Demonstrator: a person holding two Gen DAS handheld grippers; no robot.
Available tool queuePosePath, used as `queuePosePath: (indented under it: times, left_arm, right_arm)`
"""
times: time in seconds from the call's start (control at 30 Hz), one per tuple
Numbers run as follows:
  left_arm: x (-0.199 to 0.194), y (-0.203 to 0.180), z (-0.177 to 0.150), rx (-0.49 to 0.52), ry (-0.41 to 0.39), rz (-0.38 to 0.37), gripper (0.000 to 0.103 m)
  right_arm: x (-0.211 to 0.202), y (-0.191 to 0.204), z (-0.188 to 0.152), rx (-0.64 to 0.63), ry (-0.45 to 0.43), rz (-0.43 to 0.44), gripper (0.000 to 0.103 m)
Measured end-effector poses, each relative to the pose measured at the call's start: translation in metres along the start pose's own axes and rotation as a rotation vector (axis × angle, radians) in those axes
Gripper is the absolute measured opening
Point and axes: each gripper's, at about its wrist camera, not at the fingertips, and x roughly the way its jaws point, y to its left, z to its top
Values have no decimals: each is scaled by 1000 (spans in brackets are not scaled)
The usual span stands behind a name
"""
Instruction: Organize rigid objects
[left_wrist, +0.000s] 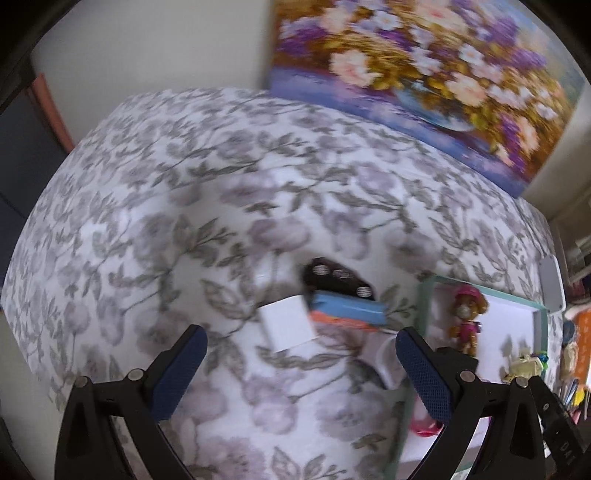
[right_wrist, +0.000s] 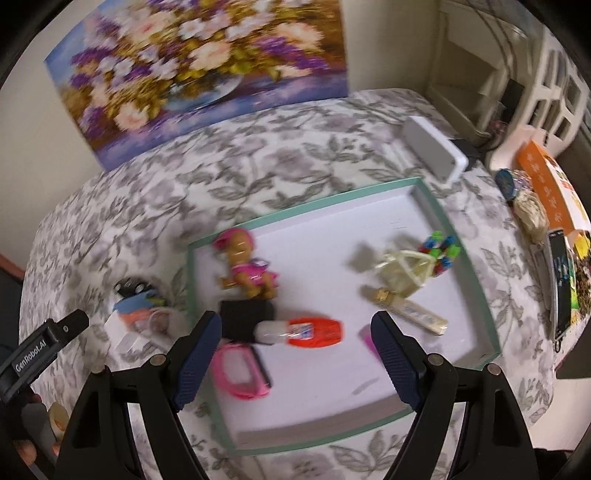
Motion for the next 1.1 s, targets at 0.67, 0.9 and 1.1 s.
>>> queuePosePath:
  times: [0.67,0.9,1.1]
  left_arm:
    - [12,78,4,-144,42,-11,103]
    - [39,75,1,-148,108,-36,103]
    - [52,63,5,-127,115,-77,103]
  right_arm:
    - [26,94,-20,-124,48,114,84]
    - [42,106,-22,-155,63,97,76]
    - [45,103,-18,-142,56,80,75]
